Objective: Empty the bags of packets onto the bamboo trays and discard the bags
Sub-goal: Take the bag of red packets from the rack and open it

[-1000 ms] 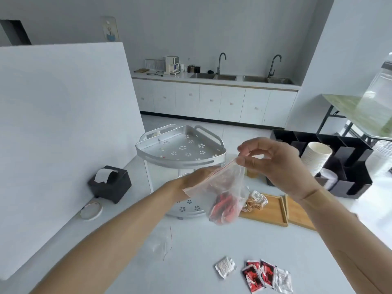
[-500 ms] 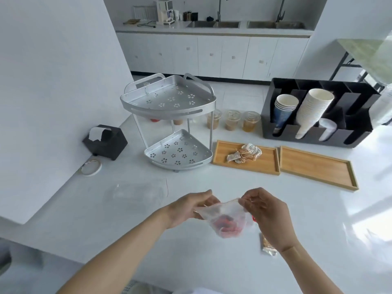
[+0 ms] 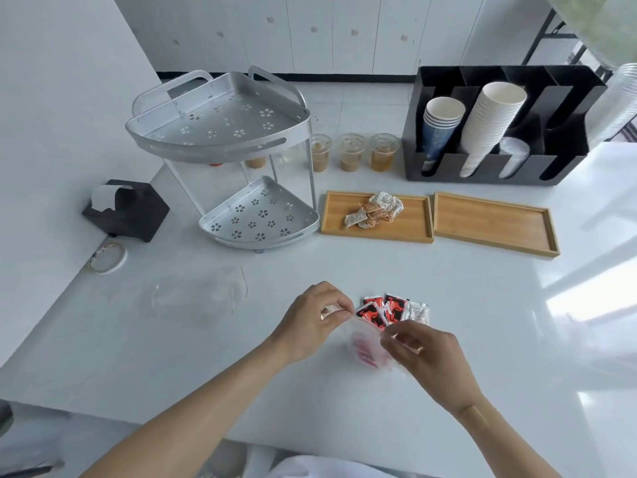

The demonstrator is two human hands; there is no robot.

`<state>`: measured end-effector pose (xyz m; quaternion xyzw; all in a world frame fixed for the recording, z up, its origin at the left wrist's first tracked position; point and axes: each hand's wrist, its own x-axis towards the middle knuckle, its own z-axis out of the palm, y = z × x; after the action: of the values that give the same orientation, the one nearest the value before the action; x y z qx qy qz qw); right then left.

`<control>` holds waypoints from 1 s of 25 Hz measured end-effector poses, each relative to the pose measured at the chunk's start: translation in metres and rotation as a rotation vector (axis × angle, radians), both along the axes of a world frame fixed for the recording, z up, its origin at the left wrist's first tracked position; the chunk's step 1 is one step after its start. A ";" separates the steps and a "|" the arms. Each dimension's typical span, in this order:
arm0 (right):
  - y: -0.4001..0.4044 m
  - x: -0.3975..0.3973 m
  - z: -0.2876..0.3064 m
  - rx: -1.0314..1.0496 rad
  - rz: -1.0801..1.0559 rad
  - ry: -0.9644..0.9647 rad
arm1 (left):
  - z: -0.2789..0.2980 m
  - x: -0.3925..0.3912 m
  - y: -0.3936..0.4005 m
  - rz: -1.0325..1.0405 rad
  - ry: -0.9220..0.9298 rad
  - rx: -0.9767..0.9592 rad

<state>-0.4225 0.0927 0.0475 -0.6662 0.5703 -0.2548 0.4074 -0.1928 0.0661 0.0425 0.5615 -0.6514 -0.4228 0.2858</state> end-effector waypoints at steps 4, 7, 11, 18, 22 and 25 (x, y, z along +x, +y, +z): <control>0.008 0.015 -0.002 -0.267 -0.105 0.105 | 0.005 -0.018 0.003 0.210 -0.253 -0.258; 0.013 0.026 -0.012 -0.420 -0.194 0.179 | 0.011 -0.032 0.014 0.261 -0.020 0.142; 0.017 0.041 -0.013 -0.541 -0.122 0.258 | 0.018 -0.033 0.022 0.186 0.222 0.591; 0.022 0.037 -0.003 -0.023 -0.063 -0.038 | 0.026 -0.014 0.017 0.123 0.133 0.560; 0.009 0.039 0.002 0.266 -0.052 -0.228 | 0.027 -0.009 0.016 0.001 0.080 0.529; 0.000 0.041 0.012 0.492 -0.091 -0.331 | 0.025 -0.011 0.017 -0.029 0.066 0.526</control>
<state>-0.3812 0.0928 0.0593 -0.4708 0.5699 -0.2320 0.6322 -0.2042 0.0835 0.0677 0.5930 -0.5172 -0.5998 0.1452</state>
